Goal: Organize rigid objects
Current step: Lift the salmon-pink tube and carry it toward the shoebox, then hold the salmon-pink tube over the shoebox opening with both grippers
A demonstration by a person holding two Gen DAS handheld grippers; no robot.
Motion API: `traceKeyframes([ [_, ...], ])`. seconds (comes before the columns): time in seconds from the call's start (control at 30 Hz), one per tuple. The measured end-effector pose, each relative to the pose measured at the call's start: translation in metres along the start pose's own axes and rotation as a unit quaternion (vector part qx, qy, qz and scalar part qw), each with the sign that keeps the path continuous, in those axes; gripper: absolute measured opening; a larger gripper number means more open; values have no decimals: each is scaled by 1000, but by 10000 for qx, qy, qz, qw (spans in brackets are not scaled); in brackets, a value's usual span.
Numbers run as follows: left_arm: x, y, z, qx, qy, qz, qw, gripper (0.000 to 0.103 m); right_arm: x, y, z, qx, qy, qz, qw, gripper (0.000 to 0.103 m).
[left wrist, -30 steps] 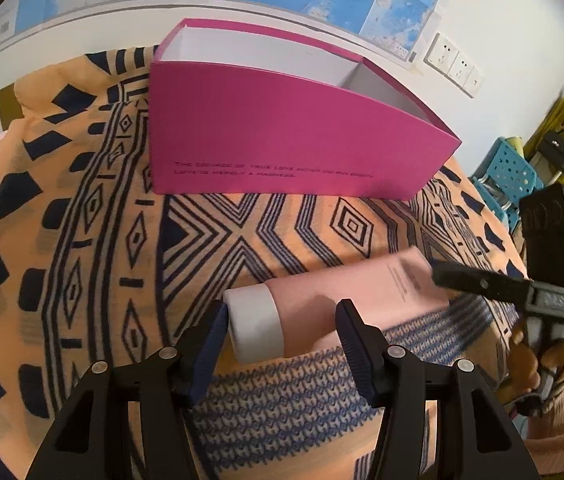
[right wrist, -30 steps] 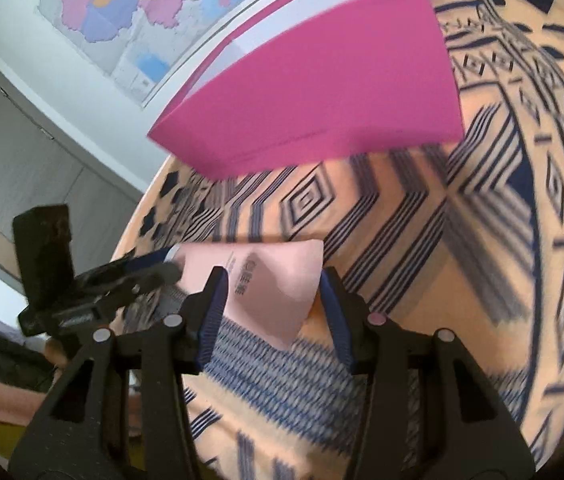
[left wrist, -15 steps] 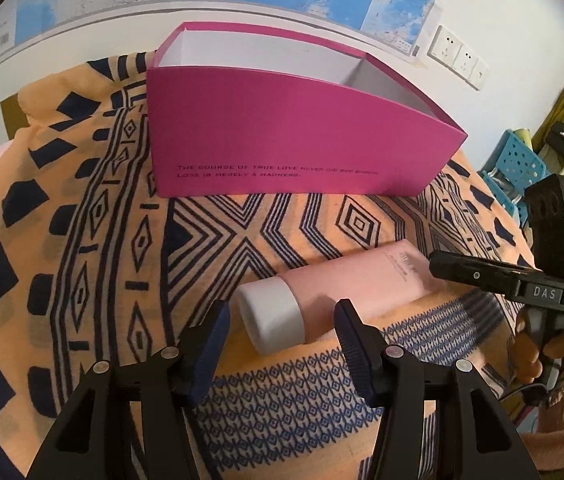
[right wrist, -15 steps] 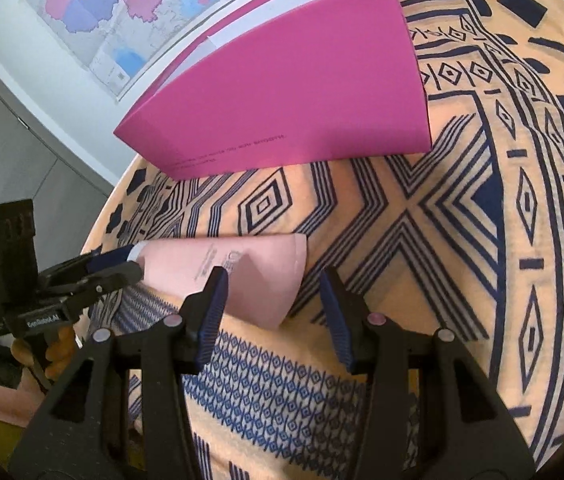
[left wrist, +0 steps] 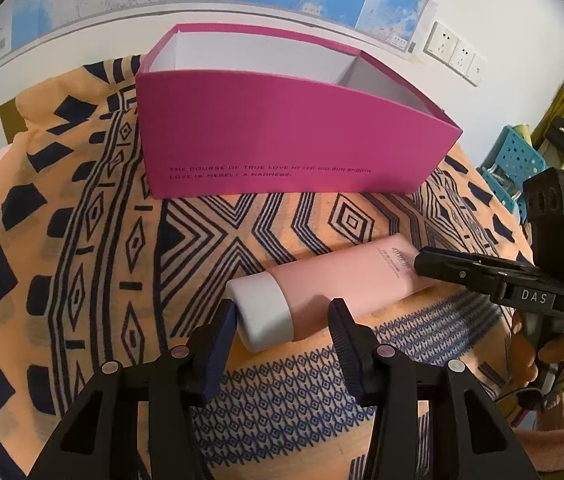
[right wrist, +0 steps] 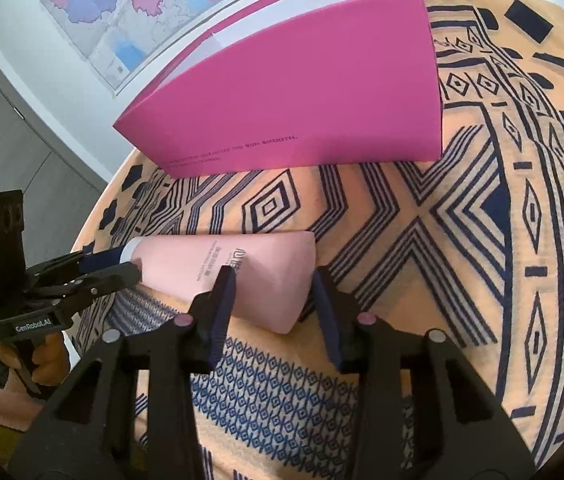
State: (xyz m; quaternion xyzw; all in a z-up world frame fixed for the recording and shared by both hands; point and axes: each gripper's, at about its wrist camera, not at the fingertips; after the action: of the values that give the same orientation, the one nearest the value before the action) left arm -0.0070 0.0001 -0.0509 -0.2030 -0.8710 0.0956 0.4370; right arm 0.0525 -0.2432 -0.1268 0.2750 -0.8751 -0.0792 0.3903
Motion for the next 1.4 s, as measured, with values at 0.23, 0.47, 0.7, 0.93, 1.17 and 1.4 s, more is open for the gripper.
traceKeyframes([
  [0.23,7,-4,-8,-64,-164,-6,9998,48,11,3,-5,79,-175,75,9998,43],
  [0.47,13,-10,-16,-153,-306,-44,9994,48,19,5,-8,100,-311,82,9994,43],
  [0.7,19,-16,-24,-250,-472,-72,9985,48,25,6,-11,115,-423,109,9990,43],
  [0.93,26,-20,-32,-354,-623,-94,9974,48,32,9,-18,170,-543,138,9983,43],
  [1.17,33,-24,-40,-465,-768,-129,9959,48,39,12,-25,230,-666,146,9974,43],
  [1.4,38,-25,-47,-532,-890,-178,9945,48,46,16,-32,296,-817,132,9961,43],
])
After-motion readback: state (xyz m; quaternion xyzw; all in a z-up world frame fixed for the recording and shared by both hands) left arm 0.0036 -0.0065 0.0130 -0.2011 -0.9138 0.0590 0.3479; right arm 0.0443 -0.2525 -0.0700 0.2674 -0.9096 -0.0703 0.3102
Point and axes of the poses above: each gripper's, at about its wrist camera, not at the fingertips, and x roughly against the way its jaws point, y to its left, z to its underside, and after that the axes turned 9 degrees about z, right-handed
